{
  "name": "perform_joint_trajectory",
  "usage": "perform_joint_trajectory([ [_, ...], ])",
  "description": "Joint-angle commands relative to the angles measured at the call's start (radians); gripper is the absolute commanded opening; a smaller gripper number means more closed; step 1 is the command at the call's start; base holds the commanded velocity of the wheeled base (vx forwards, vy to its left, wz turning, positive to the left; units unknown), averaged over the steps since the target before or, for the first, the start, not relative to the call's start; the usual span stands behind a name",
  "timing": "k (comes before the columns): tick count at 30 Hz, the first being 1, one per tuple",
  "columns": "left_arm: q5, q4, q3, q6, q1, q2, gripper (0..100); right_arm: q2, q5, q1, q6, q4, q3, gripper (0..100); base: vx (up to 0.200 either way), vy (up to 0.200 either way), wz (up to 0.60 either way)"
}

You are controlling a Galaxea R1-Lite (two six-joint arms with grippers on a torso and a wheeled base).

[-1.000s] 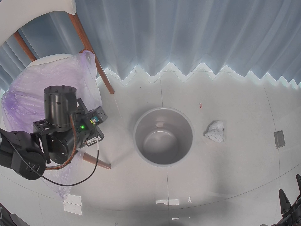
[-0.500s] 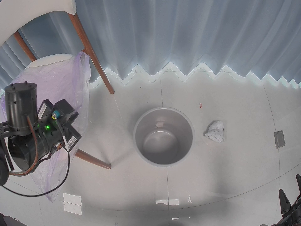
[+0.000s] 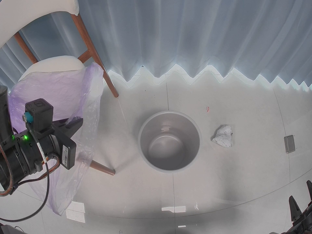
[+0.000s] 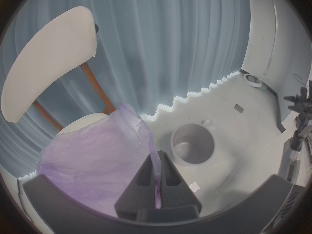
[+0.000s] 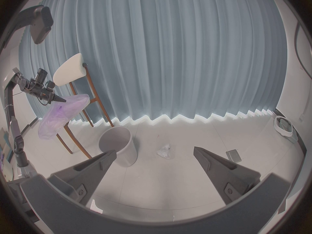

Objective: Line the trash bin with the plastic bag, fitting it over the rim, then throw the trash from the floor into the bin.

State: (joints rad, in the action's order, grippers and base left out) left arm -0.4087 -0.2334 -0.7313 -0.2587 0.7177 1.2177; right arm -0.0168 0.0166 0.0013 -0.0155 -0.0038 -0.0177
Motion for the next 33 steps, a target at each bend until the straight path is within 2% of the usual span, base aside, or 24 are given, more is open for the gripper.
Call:
perform_joint_trajectory([
  [1, 0.013, 0.002, -0.020, 0.015, 0.043, -0.015, 0, 0.015, 0.000, 0.000, 0.000, -0.001, 0.016, 100, 0.000, 0.000, 0.00],
  [8, 0.016, -0.003, -0.079, 0.130, 0.192, 0.008, 0, 0.015, 0.000, 0.000, 0.000, -0.001, 0.016, 100, 0.000, 0.000, 0.00],
  [12, 0.038, -0.004, -0.132, 0.180, 0.241, 0.059, 0, 0.015, 0.000, 0.000, 0.000, -0.001, 0.016, 100, 0.000, 0.000, 0.00],
  [14, 0.107, -0.006, -0.157, 0.223, 0.249, 0.088, 0, 0.015, 0.000, 0.000, 0.000, -0.001, 0.016, 100, 0.000, 0.000, 0.00],
  [18, 0.186, -0.006, -0.206, 0.227, 0.249, 0.129, 0, 0.015, 0.000, 0.000, 0.000, -0.001, 0.016, 100, 0.000, 0.000, 0.00],
  [24, 0.214, -0.007, -0.286, 0.234, 0.256, 0.206, 0, 0.015, 0.000, 0.000, -0.001, -0.001, 0.016, 100, 0.000, 0.000, 0.00],
  [33, 0.248, -0.004, -0.478, 0.236, 0.315, 0.372, 0, 0.015, 0.000, 0.000, -0.001, -0.001, 0.016, 100, 0.000, 0.000, 0.00],
])
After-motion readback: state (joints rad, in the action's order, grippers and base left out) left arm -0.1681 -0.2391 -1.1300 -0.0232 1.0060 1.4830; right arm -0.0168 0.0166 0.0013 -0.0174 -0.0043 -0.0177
